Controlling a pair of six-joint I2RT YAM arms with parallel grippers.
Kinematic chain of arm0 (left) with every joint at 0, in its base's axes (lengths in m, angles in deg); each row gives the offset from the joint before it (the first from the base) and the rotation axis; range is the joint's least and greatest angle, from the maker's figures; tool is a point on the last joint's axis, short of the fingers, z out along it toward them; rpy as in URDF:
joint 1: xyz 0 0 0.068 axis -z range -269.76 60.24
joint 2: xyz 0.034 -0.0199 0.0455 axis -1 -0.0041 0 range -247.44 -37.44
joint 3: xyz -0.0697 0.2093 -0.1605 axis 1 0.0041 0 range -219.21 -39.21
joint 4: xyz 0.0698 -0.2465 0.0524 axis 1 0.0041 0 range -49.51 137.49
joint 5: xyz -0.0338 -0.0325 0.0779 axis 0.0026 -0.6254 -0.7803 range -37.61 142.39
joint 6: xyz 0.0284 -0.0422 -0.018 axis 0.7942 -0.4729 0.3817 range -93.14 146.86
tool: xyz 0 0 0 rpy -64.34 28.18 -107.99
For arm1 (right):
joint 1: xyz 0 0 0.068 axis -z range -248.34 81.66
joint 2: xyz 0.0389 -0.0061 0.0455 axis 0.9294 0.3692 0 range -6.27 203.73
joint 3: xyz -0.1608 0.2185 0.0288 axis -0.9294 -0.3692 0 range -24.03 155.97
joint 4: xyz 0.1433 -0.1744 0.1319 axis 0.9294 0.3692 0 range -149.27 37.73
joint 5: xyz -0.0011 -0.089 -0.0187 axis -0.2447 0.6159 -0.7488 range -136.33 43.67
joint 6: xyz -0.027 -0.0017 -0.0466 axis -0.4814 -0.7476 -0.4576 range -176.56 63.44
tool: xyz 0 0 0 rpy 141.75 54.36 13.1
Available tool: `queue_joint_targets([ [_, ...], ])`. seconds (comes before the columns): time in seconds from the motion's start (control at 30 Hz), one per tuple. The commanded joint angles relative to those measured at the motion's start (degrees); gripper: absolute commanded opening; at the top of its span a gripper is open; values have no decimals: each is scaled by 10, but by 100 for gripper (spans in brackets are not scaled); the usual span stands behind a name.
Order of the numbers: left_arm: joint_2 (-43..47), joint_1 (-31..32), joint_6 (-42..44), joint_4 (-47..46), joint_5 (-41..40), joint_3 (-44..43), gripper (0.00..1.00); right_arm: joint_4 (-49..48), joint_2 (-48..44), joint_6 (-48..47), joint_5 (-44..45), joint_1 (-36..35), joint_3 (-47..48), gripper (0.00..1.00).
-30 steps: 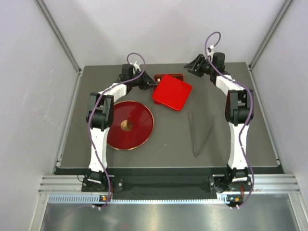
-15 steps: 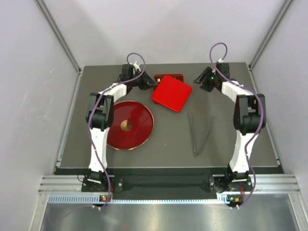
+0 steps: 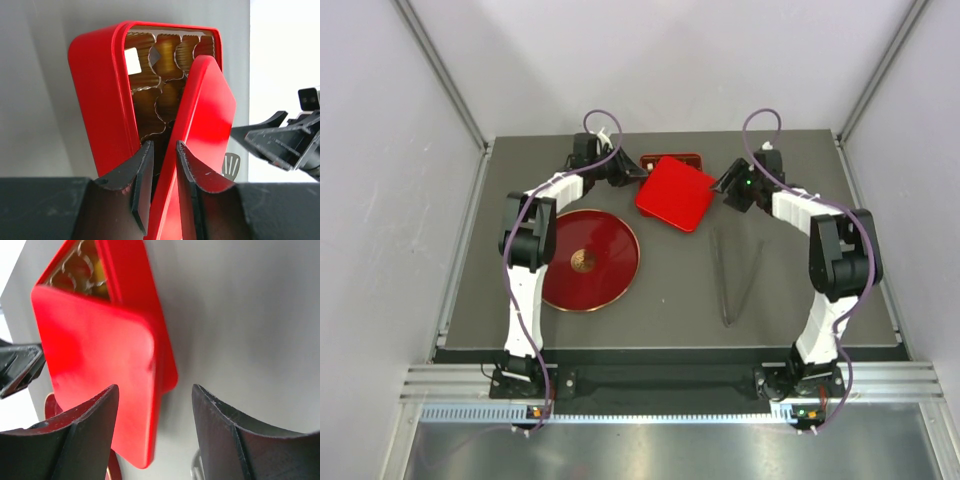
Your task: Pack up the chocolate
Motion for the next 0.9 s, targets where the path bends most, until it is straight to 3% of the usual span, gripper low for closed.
queue_joint_targets([
  [0.0, -9, 0, 5, -5, -12, -8, 30, -54, -9, 22, 1, -24, 7, 61],
  [0.6, 11, -1, 21, 26, 3, -38, 39, -67, 24, 49, 20, -43, 18, 57],
  [0.87, 29, 0, 109, 90, -12, -38, 48, -60, 35, 45, 33, -43, 26, 47],
])
